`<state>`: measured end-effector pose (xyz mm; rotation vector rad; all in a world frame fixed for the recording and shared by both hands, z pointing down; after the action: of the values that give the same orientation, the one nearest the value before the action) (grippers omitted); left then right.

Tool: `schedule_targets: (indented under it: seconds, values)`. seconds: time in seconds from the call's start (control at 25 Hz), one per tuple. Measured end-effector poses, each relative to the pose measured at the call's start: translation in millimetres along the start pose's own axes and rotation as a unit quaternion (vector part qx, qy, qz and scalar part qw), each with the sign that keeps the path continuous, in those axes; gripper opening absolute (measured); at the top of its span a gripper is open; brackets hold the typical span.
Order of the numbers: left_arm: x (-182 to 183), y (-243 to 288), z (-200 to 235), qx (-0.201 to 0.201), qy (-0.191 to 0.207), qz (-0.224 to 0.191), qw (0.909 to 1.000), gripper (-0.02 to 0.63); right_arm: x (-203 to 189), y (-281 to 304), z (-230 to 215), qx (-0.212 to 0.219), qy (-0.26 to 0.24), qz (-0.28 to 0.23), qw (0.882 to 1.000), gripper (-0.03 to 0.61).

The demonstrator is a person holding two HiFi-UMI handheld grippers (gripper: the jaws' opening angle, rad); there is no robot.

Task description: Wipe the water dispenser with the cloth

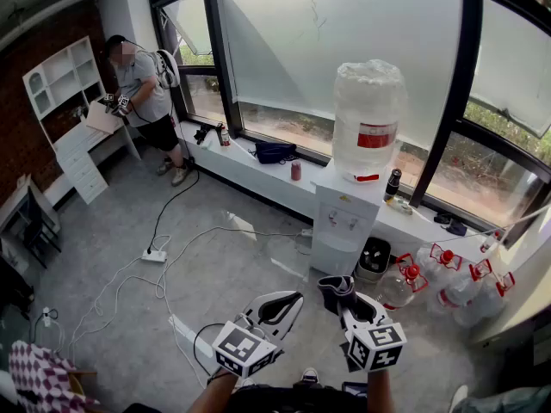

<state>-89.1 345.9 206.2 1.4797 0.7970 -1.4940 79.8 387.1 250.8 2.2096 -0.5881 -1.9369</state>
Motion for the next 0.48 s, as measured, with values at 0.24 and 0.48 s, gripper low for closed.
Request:
schedule_targets:
  seconds: [0.24,0.48]
  values:
    - [0.7,33.1,-15.8,0.006,0.000,0.006,1.0000,0.020,1.2,1.9,-34.8,0.011,0.004,-0.001,1.000,0.104]
    - [2.8,49.3,-26.3,0.013,-0.015,0.004,0.9998,0.020,1.8,-2.0,-52.1,0.026,0.014,-0.011,1.000,0.106]
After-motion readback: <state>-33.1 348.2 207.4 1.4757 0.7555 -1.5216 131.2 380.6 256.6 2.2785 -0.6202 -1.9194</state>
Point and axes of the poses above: the fingertips, and each gripper's own axes: y forward along the fingers, z to its left, x out of its top, the point moved 6 cm from there along -y, backward along the fingers, and after that the axes turned 2 degrees about -y, right-handed, at the moved point
